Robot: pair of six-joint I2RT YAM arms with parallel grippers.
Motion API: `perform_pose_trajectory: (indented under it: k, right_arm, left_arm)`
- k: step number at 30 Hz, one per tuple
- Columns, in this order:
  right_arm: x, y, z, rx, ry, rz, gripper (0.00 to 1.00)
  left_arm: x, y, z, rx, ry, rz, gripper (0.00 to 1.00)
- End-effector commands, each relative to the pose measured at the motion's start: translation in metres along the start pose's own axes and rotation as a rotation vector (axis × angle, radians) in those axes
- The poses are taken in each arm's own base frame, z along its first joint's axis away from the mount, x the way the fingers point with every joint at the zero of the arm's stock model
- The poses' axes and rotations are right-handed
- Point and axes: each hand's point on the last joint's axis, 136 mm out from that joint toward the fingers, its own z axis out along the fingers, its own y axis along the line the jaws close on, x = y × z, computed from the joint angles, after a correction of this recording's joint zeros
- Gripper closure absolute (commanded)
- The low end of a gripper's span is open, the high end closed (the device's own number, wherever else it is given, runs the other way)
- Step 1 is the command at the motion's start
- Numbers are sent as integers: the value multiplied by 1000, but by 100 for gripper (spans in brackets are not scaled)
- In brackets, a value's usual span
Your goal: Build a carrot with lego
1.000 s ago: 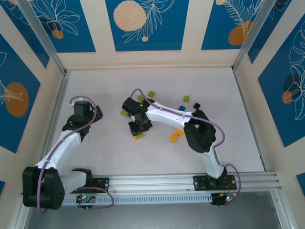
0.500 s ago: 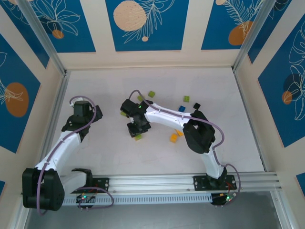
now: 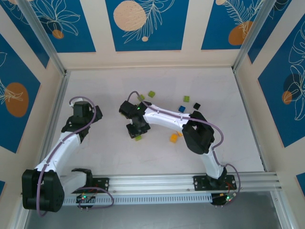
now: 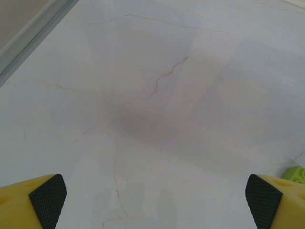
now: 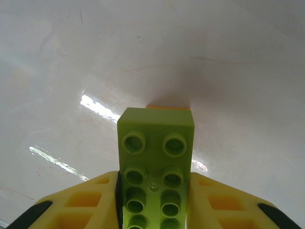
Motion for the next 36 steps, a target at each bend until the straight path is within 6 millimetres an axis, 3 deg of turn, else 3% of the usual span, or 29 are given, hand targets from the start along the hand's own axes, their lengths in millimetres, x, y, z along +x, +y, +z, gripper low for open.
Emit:
perform_pose_trajectory:
  k: [1,12,18,22,30,36]
  right_arm:
    - [31,-10,45,68,149,6,66]
    - [46,-24,69,144,230,-22,66]
    - [50,-28,71,160,248,-46,66]
    - [36,-20,54,131,199,-99,66]
    - [0,-8,-1,84,79,-375,66]
    - [1,-4,-24,26,69,-556,65]
  left_arm:
    - [1,7,-1,-14,-3,-23,1]
    - [2,7,1,-15,0,-22,1]
    - [1,6,1,-12,-2,-23,1]
    - [0,5,1,-10,-2,-23,1]
    - [-2,6,0,-16,-5,-21,1]
    - [-1,9,-2,-23,-11,-22,1]
